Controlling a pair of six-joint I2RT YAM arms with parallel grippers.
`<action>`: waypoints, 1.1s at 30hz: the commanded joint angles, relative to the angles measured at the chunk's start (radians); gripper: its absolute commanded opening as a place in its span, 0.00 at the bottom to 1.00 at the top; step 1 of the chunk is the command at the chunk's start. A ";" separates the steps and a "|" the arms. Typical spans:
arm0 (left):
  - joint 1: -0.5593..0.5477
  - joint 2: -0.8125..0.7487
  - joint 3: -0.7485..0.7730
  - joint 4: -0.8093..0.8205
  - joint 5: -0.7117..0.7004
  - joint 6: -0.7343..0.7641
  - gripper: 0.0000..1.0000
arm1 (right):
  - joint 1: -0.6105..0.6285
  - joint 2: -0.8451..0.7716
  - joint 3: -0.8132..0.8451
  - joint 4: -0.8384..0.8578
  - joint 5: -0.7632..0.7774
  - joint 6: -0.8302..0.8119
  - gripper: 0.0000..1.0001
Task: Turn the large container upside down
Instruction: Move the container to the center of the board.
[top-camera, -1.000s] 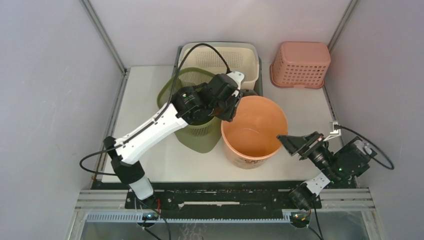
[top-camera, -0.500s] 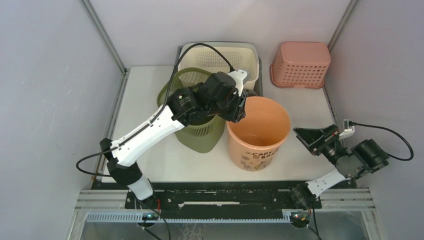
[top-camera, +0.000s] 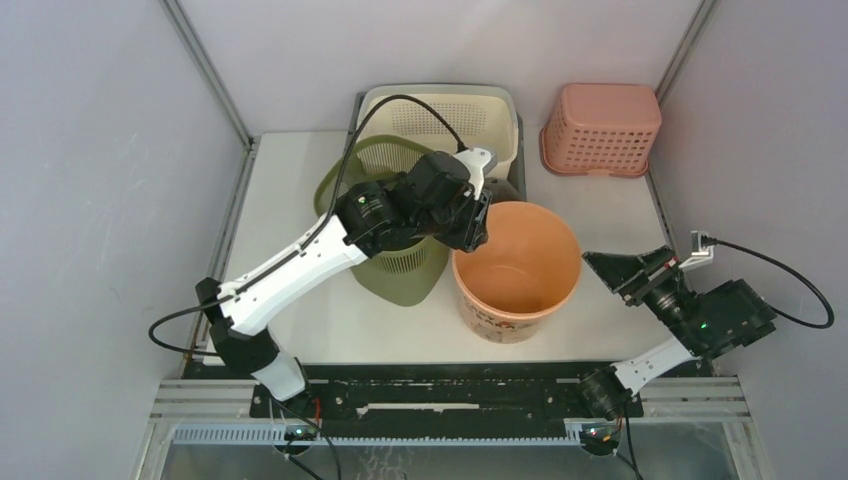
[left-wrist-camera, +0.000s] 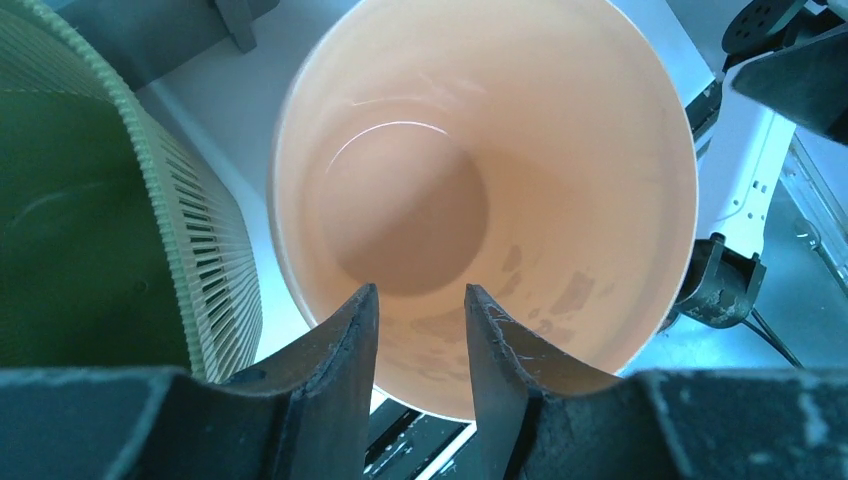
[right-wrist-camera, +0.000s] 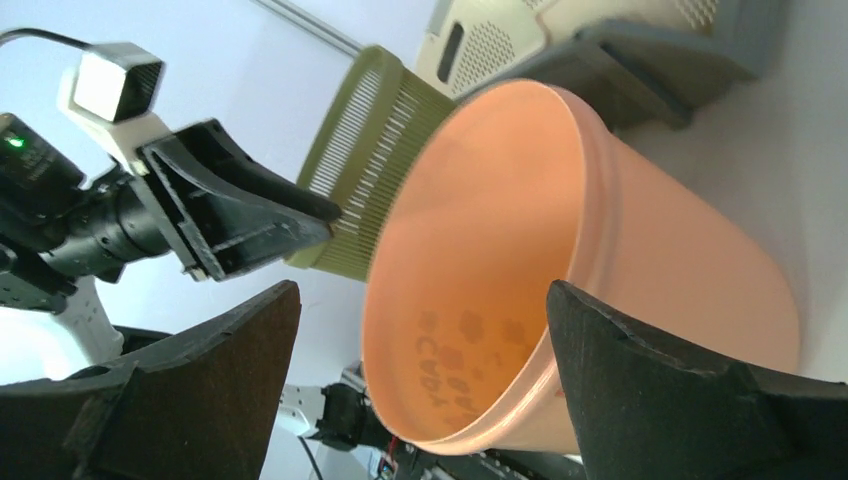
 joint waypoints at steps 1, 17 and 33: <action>0.010 -0.078 -0.026 0.028 0.008 -0.005 0.42 | 0.010 0.095 0.030 0.658 0.062 -0.698 1.00; 0.065 -0.234 -0.152 0.070 0.016 -0.010 0.42 | -0.113 0.719 0.505 1.156 -0.856 -1.335 1.00; 0.138 -0.421 -0.287 0.029 -0.105 -0.028 0.60 | -1.399 1.186 0.848 0.633 -1.501 -0.780 0.90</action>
